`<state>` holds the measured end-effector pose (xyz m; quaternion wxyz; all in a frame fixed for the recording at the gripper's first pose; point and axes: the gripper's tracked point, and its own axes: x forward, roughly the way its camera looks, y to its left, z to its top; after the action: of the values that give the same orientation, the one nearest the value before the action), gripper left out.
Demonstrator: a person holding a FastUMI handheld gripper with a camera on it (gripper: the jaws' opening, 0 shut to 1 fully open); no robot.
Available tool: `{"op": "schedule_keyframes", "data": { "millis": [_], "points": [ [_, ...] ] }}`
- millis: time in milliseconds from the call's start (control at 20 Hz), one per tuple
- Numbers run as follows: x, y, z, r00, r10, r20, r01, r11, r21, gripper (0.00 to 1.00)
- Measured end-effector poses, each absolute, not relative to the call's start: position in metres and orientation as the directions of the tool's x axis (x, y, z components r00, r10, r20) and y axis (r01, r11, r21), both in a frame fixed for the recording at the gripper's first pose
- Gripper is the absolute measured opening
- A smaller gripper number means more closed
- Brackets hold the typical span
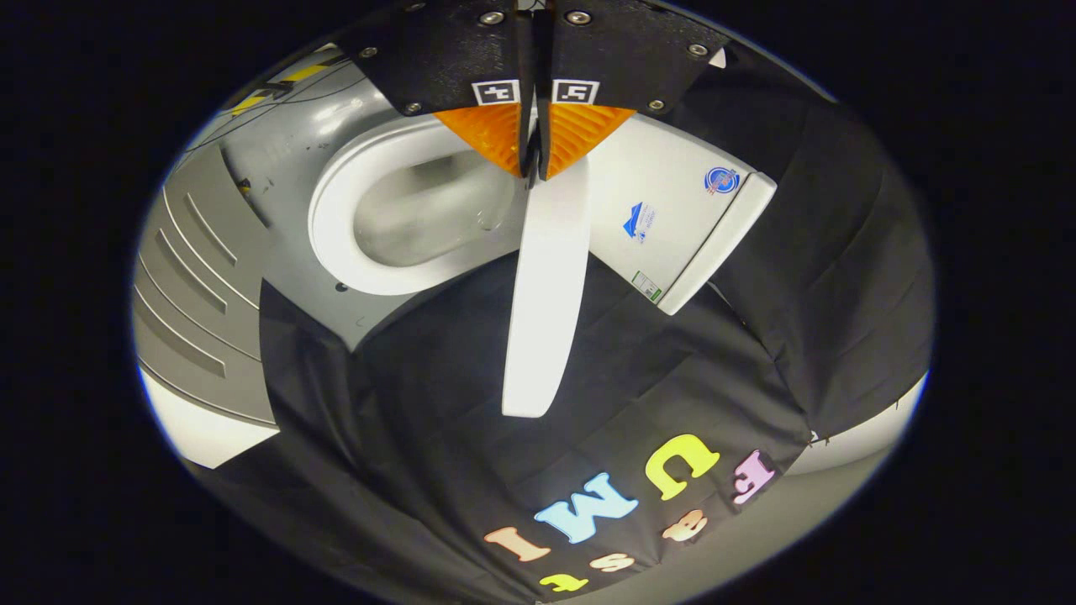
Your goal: Open the toilet lid.
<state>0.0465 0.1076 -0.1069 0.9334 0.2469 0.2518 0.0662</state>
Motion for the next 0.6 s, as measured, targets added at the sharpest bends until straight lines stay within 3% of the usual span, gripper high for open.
{"op": "schedule_keyframes", "data": {
  "millis": [600],
  "points": [
    [0.058,0.187,-0.059,0.871,0.343,-0.352,-0.188,0.894,0.407,0.0]
  ]
}}
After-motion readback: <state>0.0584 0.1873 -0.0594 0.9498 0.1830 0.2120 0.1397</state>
